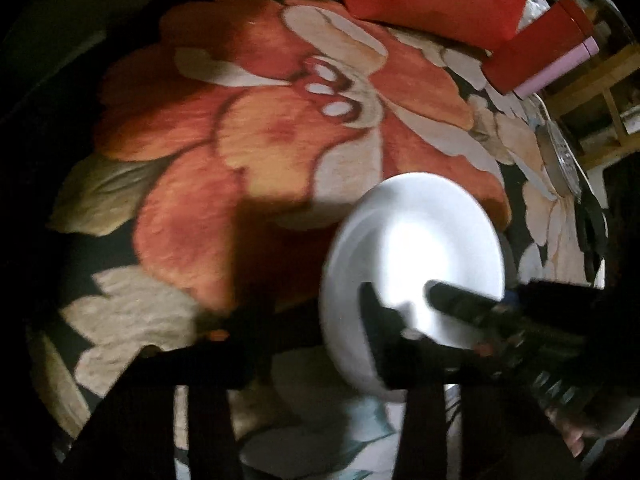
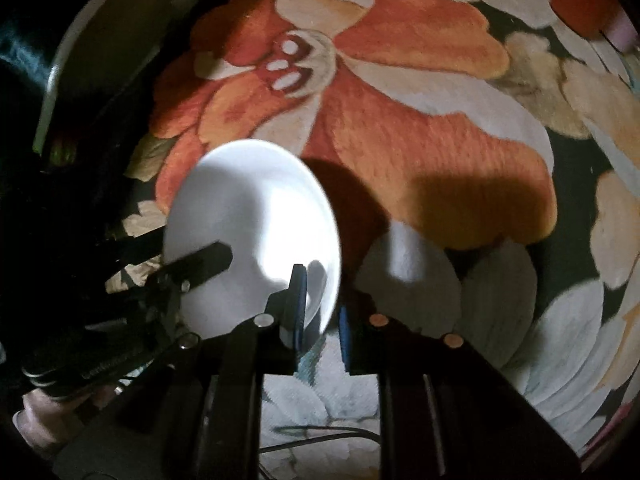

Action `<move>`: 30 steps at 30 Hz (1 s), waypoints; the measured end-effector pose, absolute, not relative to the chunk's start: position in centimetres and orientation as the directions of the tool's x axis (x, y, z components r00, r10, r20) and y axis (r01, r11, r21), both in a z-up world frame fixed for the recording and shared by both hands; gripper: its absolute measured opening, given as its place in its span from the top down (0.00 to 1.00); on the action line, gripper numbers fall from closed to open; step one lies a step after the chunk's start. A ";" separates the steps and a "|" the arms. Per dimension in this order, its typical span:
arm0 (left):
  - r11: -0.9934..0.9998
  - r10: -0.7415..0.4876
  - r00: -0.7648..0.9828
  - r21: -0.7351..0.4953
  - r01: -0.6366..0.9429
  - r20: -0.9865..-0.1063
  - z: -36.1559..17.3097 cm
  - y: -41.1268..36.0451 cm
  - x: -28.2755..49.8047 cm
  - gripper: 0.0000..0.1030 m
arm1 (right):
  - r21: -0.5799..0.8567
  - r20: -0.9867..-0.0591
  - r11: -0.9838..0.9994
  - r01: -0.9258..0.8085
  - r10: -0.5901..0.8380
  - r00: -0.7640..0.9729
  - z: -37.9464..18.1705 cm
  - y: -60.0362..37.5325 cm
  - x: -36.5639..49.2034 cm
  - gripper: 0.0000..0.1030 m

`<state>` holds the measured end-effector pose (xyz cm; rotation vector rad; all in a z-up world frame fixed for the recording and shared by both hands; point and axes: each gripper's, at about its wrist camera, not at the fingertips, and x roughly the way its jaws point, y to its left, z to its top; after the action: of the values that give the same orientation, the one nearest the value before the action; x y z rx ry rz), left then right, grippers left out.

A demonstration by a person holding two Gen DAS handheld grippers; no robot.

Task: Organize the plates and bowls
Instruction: 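Grasp the rim of the last white bowl with the right gripper, then carry the last white bowl with the right gripper toward the plate stack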

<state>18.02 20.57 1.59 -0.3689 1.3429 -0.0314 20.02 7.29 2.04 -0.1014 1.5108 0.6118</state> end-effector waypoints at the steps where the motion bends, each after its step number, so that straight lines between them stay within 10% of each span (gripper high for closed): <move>1: 0.942 -0.231 0.237 -0.278 -0.187 -0.944 1.6 20.5 18.1 0.76 | 0.304 -0.948 0.852 -0.425 0.313 -0.052 1.8 7.4 20.0 0.87; 3: 0.938 -0.251 0.244 -0.298 -0.179 -0.937 1.8 20.2 18.2 0.91 | 0.312 -0.945 0.855 -0.415 0.323 -0.044 1.5 7.1 19.7 0.87; 30: 0.937 -0.343 0.305 -0.302 0.174 -0.888 9.6 8.0 14.6 0.91 | 0.322 -0.939 0.918 -0.231 0.340 0.045 9.1 -5.5 15.1 0.87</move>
<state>14.61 7.96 9.58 -0.1599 1.2145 -0.3444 15.06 -5.48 9.11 0.0909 1.4627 0.4377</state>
